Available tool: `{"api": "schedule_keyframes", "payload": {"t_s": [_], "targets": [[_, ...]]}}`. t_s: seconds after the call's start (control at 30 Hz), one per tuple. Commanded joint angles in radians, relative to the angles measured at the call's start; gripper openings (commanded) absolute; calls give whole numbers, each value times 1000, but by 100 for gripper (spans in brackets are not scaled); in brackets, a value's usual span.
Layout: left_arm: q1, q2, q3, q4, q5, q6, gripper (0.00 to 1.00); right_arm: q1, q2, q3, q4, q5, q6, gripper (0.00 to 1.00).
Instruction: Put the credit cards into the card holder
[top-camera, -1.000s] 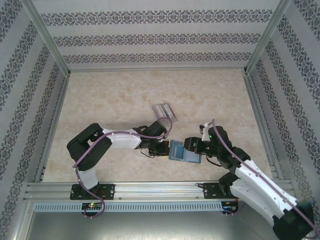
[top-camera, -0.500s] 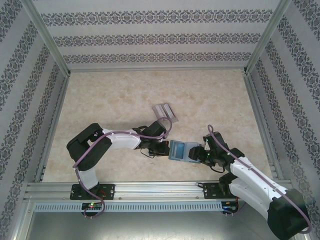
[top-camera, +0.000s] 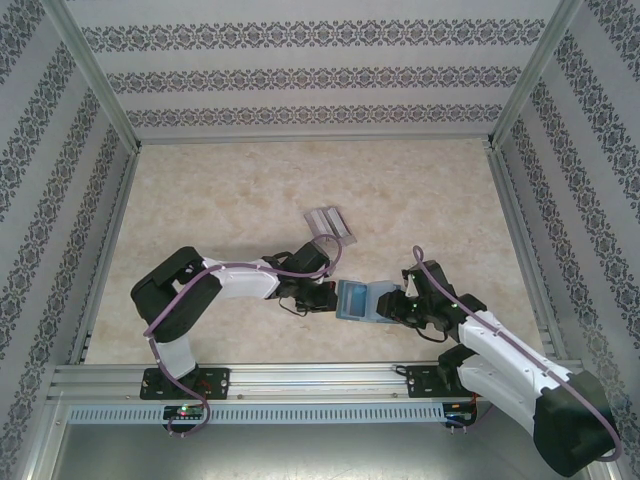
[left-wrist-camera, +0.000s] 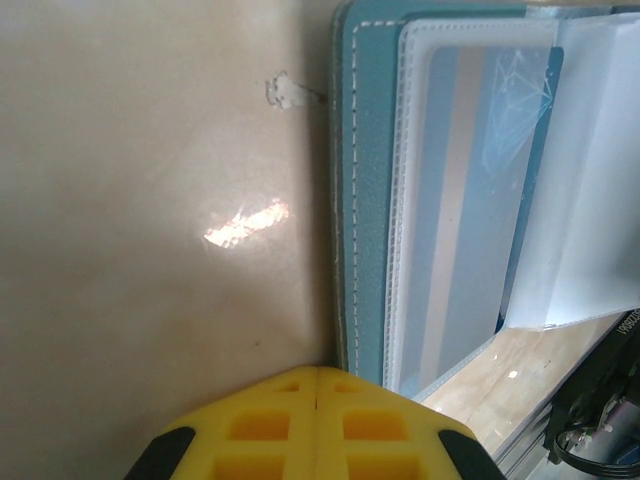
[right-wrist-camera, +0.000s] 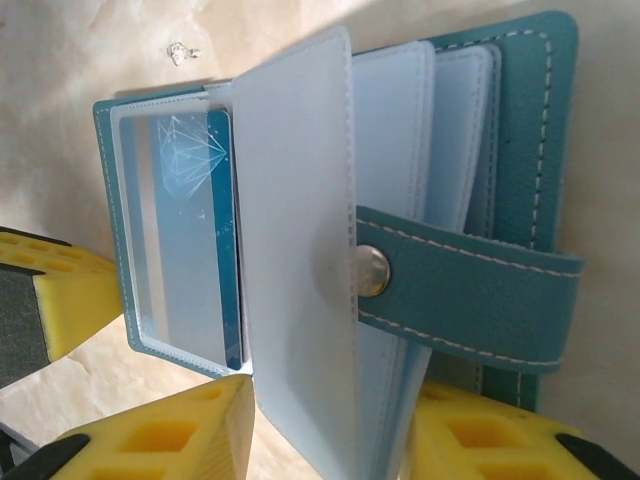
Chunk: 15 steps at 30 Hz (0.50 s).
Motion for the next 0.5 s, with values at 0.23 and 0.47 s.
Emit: {"api": "schedule_keyframes", "payload": {"t_s": [0.23,0.47], "targets": [[24,-49,-29,-27,-46,3,5,4,4,82,-135,130,-33,55],[25,-43,-20,-34,-43,6,5,6,-10,90,-121,95,-42,49]]}}
